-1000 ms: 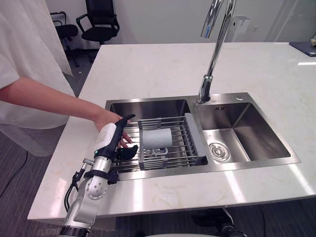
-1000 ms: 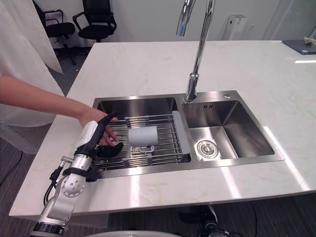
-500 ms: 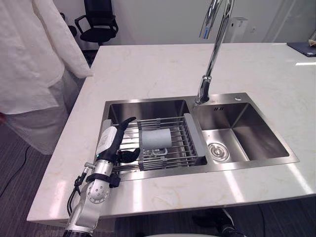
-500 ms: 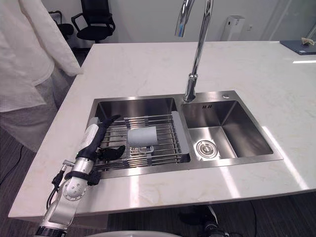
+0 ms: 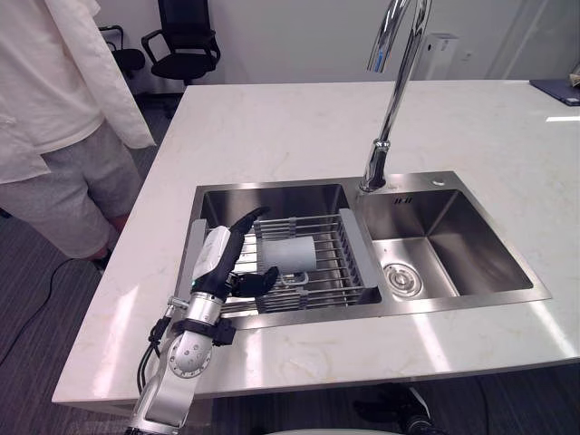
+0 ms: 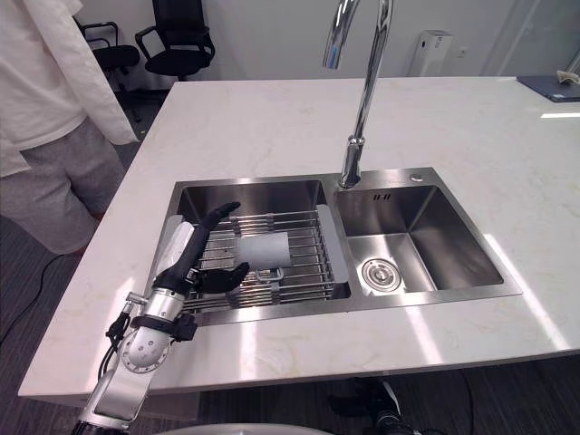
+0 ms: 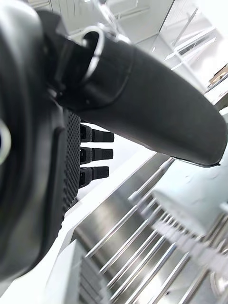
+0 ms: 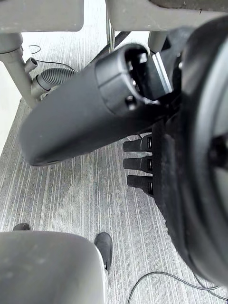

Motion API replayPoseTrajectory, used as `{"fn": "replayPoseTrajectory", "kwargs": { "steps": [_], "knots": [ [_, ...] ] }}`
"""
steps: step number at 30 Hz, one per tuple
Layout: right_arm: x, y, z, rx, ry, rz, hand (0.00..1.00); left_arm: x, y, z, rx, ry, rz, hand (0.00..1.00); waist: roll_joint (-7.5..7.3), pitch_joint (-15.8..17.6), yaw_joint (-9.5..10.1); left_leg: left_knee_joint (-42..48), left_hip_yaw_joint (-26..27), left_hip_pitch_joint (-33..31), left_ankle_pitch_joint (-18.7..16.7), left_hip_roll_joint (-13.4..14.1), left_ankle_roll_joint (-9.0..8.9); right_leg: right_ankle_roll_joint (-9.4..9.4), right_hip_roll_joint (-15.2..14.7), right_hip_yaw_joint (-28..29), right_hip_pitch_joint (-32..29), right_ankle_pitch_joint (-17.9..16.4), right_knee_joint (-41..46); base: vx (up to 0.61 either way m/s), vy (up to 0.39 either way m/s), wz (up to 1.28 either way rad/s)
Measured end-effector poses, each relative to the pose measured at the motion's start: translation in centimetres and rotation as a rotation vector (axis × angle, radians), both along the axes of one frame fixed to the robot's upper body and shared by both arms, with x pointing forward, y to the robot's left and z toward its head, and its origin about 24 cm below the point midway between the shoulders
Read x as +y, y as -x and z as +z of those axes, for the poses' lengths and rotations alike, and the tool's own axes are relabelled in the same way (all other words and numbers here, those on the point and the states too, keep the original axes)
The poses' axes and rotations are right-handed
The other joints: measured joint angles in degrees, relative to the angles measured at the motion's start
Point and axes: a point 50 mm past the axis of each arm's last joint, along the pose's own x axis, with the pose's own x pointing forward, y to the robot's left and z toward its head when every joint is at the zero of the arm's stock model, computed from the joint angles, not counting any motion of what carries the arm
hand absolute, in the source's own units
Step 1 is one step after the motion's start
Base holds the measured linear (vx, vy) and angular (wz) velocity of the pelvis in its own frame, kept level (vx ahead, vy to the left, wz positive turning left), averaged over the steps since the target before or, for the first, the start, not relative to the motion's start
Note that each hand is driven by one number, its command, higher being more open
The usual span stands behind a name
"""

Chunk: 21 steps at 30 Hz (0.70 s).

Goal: Walk over to the sink, pick up the cup, carry it to the dishwasher, place the cup inside the dishwasher, then close the dishwasher door

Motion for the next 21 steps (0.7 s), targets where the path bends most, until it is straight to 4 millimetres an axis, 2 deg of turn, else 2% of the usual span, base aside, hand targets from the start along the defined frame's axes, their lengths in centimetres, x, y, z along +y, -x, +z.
{"fn": "replayPoseTrajectory", "kwargs": {
  "steps": [6, 15, 21],
  "knots": [
    [0.0, 0.1, 0.0, 0.002, -0.001, 0.002, 0.90, -1.4, 0.3, -0.5, 0.030, 0.006, -0.065, 0.90, 0.12, 0.0, -0.28, -0.5, 0.0, 0.4, 0.6, 0.0, 0.06, -0.02, 0.0, 0.0, 0.0, 0.0, 0.3, 0.00, 0.000, 0.00],
    [0.2, 0.0, 0.0, 0.004, -0.001, 0.015, 0.90, -1.6, 0.2, -2.1, 0.091, -0.034, -0.059, 0.90, 0.23, -0.1, -1.34, -1.0, 0.1, 0.7, 0.8, 0.0, 0.05, 0.00, 0.0, 0.2, 0.0, 0.0, 0.2, 0.00, 0.000, 0.00],
    [0.1, 0.1, 0.0, 0.004, 0.003, 0.012, 0.90, -1.8, 0.2, -2.4, 0.085, -0.047, -0.046, 0.90, 0.56, -0.3, -1.45, -1.0, 0.5, 0.8, 0.8, 0.0, 0.04, 0.06, 0.1, 0.6, 0.0, 0.3, 0.0, 0.00, 0.000, -0.03]
  ]
}}
